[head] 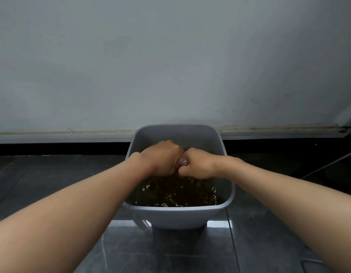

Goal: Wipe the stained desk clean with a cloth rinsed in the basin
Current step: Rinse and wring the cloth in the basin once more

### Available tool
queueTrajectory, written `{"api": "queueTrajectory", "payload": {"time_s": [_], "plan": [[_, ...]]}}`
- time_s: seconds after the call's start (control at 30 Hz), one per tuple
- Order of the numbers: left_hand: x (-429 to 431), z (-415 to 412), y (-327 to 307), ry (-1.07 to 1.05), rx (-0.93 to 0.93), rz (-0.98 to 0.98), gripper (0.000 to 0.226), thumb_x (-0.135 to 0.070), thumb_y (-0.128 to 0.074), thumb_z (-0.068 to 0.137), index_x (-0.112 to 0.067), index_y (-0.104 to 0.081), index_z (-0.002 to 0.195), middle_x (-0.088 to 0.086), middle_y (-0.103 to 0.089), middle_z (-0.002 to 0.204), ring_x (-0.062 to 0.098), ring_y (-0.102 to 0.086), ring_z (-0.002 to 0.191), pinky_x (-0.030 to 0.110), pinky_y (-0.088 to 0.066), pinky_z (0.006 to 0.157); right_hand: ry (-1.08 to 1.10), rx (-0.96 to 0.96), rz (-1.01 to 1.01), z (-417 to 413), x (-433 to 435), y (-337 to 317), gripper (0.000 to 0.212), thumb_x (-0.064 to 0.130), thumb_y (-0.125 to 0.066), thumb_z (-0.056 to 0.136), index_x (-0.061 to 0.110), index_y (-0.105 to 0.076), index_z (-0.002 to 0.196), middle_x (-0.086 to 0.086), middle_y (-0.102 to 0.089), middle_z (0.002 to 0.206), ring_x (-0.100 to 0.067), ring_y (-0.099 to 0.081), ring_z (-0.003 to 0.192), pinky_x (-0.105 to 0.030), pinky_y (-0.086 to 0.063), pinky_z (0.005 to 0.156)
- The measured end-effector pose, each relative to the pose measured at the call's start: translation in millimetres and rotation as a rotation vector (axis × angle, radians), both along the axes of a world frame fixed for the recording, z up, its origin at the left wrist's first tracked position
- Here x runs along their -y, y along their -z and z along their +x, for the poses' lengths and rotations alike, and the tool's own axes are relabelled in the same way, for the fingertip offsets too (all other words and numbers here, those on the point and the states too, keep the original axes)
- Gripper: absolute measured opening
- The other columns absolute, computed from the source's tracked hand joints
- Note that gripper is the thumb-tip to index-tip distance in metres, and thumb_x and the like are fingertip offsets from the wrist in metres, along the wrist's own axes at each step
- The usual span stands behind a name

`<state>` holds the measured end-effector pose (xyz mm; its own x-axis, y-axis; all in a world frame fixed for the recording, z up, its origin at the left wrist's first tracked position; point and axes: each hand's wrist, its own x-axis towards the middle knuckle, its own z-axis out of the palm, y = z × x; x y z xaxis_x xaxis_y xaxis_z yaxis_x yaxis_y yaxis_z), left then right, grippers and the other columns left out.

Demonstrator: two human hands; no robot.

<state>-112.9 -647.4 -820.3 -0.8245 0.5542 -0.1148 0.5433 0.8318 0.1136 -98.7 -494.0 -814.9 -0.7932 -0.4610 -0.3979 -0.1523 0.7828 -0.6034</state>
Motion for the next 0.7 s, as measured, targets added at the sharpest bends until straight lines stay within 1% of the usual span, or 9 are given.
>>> {"api": "queueTrajectory", "payload": {"time_s": [0.07, 0.17, 0.2, 0.27, 0.33, 0.4, 0.47, 0.6, 0.7], "plan": [[-3.8, 0.2, 2.9, -0.120, 0.114, 0.005, 0.019, -0.012, -0.062, 0.084, -0.021, -0.057, 0.069, -0.001, -0.064, 0.067, 0.021, -0.066, 0.065, 0.032, -0.056, 0.061, -0.147, -0.188, 0.119, 5.4, -0.3, -5.0, 0.006, 0.016, -0.059, 0.096, 0.011, -0.062, 0.094, -0.006, -0.064, 0.085, -0.022, -0.063, 0.078, -0.028, -0.048, 0.064], [-8.3, 2.2, 5.0, -0.258, 0.468, 0.089, 0.017, -0.006, -0.065, 0.084, -0.013, -0.067, 0.068, -0.002, -0.066, 0.054, 0.013, -0.062, 0.048, 0.027, -0.053, 0.054, -0.247, -0.359, 0.269, 10.7, -2.0, -4.2, 0.016, 0.014, -0.055, 0.097, 0.008, -0.060, 0.111, -0.011, -0.065, 0.105, -0.029, -0.066, 0.092, -0.033, -0.050, 0.073], [-7.8, 3.5, 5.1, -0.265, 0.509, 0.134, 0.015, -0.005, -0.066, 0.083, -0.011, -0.069, 0.069, -0.002, -0.067, 0.054, 0.012, -0.061, 0.047, 0.029, -0.054, 0.056, -0.228, -0.368, 0.263, 11.0, -1.8, -1.5, 0.017, 0.014, -0.056, 0.096, 0.008, -0.059, 0.111, -0.012, -0.064, 0.107, -0.029, -0.065, 0.094, -0.035, -0.051, 0.075], [-4.9, 4.6, 3.8, -0.219, 0.421, 0.191, 0.006, -0.010, -0.067, 0.081, -0.014, -0.070, 0.078, 0.000, -0.071, 0.066, 0.014, -0.066, 0.059, 0.034, -0.058, 0.065, -0.109, -0.257, 0.152, 8.6, -0.7, 3.5, 0.018, 0.016, -0.061, 0.093, 0.005, -0.061, 0.107, -0.011, -0.066, 0.102, -0.028, -0.066, 0.091, -0.036, -0.054, 0.076], [-1.6, 5.0, 4.4, -0.126, 0.220, 0.146, 0.012, -0.018, -0.067, 0.082, -0.017, -0.068, 0.094, 0.001, -0.072, 0.083, 0.018, -0.068, 0.075, 0.034, -0.059, 0.069, 0.106, 0.051, -0.066, 3.0, -1.1, 2.0, 0.020, 0.017, -0.071, 0.088, 0.005, -0.064, 0.103, -0.009, -0.068, 0.089, -0.021, -0.066, 0.084, -0.032, -0.056, 0.071], [0.1, 5.4, 4.6, -0.038, 0.050, 0.100, 0.017, -0.021, -0.065, 0.085, -0.015, -0.064, 0.101, 0.005, -0.071, 0.093, 0.023, -0.067, 0.083, 0.035, -0.054, 0.070, 0.279, 0.387, -0.297, -2.4, -3.5, -3.7, 0.022, 0.014, -0.077, 0.085, 0.006, -0.066, 0.102, -0.007, -0.066, 0.083, -0.019, -0.066, 0.084, -0.030, -0.057, 0.073], [0.7, 3.7, 3.1, 0.046, -0.087, 0.109, 0.018, -0.021, -0.065, 0.085, -0.012, -0.062, 0.100, 0.010, -0.070, 0.095, 0.031, -0.065, 0.086, 0.039, -0.052, 0.069, 0.346, 0.560, -0.408, -5.3, -5.5, -9.2, 0.026, 0.009, -0.074, 0.086, 0.005, -0.064, 0.110, -0.009, -0.064, 0.088, -0.019, -0.065, 0.082, -0.031, -0.057, 0.073], [-4.2, 2.4, -6.5, 0.107, -0.127, 0.059, 0.018, -0.020, -0.065, 0.086, -0.010, -0.062, 0.100, 0.011, -0.070, 0.096, 0.033, -0.065, 0.086, 0.039, -0.050, 0.069, 0.273, 0.601, -0.339, -1.9, -1.3, -11.9, 0.013, 0.002, -0.056, 0.094, 0.003, -0.058, 0.107, -0.013, -0.067, 0.093, -0.013, -0.058, 0.064, -0.027, -0.049, 0.064], [-9.8, 5.1, -8.6, 0.070, -0.077, -0.031, 0.009, -0.016, -0.063, 0.087, -0.013, -0.064, 0.095, 0.007, -0.070, 0.092, 0.028, -0.066, 0.083, 0.033, -0.048, 0.066, 0.201, 0.336, -0.159, 1.5, 3.9, -6.9, 0.010, 0.011, -0.053, 0.097, 0.009, -0.059, 0.088, -0.005, -0.064, 0.071, -0.011, -0.050, 0.052, -0.024, -0.042, 0.053]]}}
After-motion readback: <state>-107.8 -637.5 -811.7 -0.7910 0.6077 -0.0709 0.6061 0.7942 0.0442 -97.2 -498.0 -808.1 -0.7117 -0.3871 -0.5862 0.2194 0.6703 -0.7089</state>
